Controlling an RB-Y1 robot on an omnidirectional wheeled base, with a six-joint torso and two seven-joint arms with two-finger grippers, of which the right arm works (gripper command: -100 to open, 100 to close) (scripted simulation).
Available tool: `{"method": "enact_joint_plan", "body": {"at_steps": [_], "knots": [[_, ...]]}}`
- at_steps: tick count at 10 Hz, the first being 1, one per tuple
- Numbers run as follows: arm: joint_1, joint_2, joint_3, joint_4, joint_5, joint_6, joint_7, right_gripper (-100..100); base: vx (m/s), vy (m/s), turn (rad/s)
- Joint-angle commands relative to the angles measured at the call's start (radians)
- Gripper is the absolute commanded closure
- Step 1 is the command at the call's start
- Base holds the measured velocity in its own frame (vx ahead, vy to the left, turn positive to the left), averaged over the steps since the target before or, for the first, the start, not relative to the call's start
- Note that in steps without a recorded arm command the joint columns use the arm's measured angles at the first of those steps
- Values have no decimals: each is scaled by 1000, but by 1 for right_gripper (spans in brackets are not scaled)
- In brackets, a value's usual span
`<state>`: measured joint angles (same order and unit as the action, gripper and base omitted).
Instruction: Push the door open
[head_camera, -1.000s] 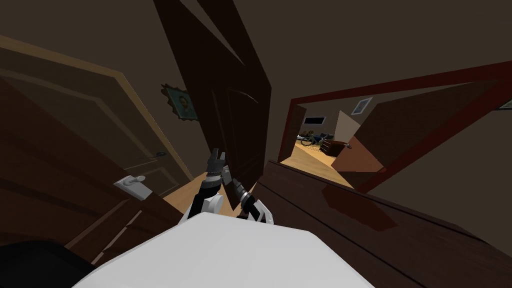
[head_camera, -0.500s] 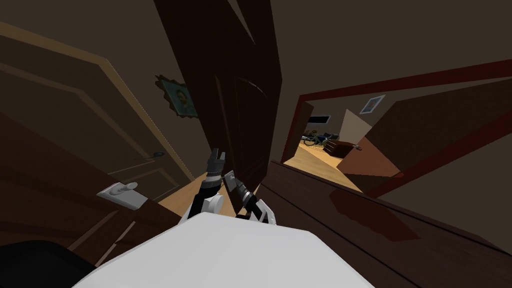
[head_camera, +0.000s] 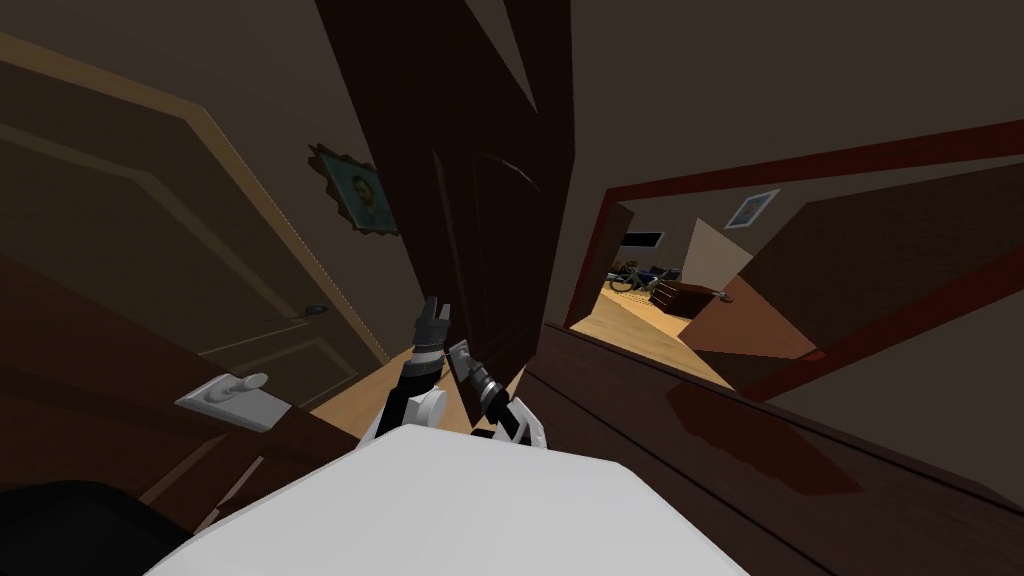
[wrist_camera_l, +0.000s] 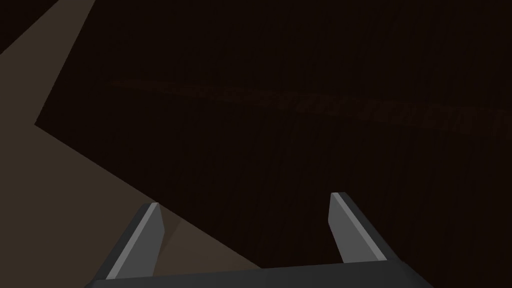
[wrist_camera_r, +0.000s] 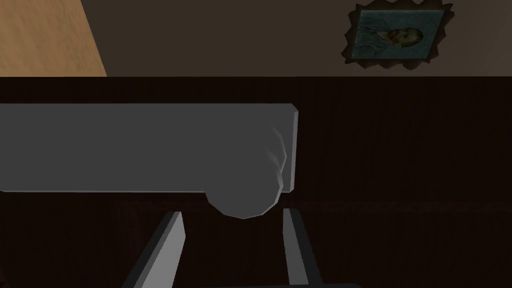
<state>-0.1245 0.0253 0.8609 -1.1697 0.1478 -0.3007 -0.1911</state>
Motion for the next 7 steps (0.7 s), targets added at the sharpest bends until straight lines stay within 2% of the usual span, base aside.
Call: {"method": "enact_joint_plan", "body": {"at_steps": [1,5,6,7], "knots": [[0,-1,0,0,0,0,0,100,-14,-16,2],[0,-1,0,0,0,0,0,100,-5,-6,0],[10,-30,-5,-5,1,1,5,-100,-45,-25,-33],[24,-45,-13,-13,2,2,12,-100,-137,-64,-73]]}}
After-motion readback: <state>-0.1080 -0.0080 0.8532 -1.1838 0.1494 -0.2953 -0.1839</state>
